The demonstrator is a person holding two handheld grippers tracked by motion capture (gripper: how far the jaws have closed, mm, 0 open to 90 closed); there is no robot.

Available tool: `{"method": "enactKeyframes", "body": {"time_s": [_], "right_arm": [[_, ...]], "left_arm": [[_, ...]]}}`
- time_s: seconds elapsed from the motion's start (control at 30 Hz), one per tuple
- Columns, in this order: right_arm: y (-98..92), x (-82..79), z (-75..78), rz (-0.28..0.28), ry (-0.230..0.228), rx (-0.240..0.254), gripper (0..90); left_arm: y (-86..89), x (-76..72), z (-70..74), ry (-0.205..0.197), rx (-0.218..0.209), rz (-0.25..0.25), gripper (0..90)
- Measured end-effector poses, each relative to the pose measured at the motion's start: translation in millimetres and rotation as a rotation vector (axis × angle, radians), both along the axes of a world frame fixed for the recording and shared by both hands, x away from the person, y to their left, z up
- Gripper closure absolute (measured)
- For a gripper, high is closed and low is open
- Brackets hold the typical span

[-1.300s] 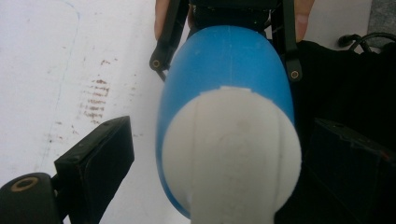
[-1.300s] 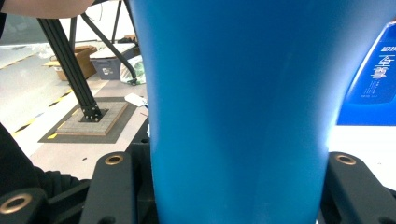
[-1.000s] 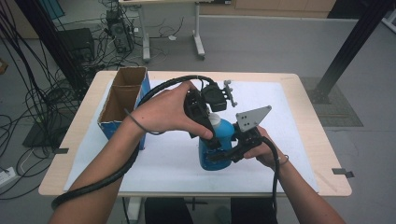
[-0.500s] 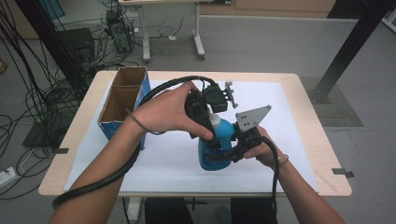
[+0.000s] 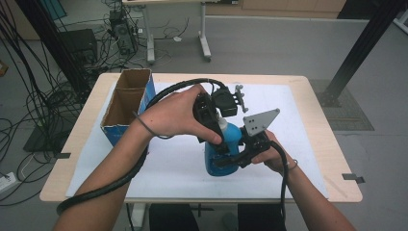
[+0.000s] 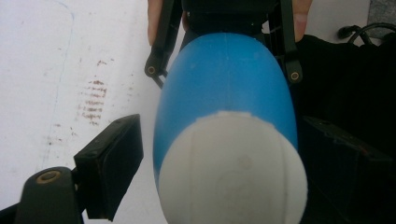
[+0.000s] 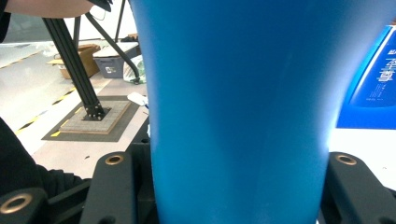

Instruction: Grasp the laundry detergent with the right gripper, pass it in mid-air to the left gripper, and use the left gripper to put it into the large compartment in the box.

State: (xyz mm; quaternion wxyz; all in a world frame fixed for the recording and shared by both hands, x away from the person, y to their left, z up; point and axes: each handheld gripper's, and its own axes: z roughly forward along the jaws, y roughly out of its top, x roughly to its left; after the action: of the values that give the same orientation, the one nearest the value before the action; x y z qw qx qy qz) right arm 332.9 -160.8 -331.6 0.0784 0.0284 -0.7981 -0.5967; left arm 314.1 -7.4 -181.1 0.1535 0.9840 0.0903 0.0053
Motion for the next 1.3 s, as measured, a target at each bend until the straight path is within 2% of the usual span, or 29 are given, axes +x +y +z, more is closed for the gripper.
{"method": "enactKeyframes", "body": {"time_s": [0.47, 1.13, 1.3], "right_arm": [[0.6, 0.1, 0.7, -0.001, 0.000, 0.002, 44.6], [0.5, -1.6, 3.4, 0.004, -0.008, 0.007, 44.6], [0.3, -2.4, 4.0, 0.005, -0.011, 0.006, 44.6]], "left_arm": [[-1.5, -0.7, 0.3, 0.012, 0.002, -0.006, 23.2], [-4.7, -3.6, 2.6, -0.003, 0.045, -0.015, 33.8], [-4.7, -4.4, 3.3, -0.011, 0.043, -0.009, 36.9]]}}
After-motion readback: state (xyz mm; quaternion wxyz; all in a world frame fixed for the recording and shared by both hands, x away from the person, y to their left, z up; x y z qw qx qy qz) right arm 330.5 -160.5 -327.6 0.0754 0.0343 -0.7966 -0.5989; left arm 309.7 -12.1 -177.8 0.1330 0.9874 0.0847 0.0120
